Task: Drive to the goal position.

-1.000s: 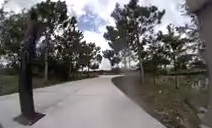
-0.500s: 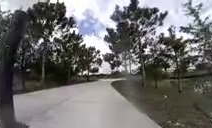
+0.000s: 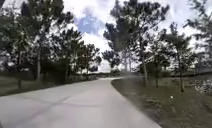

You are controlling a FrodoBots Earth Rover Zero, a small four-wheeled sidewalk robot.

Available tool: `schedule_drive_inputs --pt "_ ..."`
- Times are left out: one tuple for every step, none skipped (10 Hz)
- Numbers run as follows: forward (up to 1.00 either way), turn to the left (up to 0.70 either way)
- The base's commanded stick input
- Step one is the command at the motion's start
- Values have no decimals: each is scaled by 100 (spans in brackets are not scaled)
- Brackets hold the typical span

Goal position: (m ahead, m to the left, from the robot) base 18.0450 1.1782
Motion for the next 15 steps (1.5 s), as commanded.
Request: schedule_drive_inputs --pt "61 1" --pt "60 1" --pt "60 6" --pt "60 15" --pt "60 15" --pt "61 15" --pt "61 15" --pt "60 6" --pt "60 1" --pt "60 5" --pt "60 15" --pt "61 15" --pt "60 15" --pt "62 14" --pt "64 13"
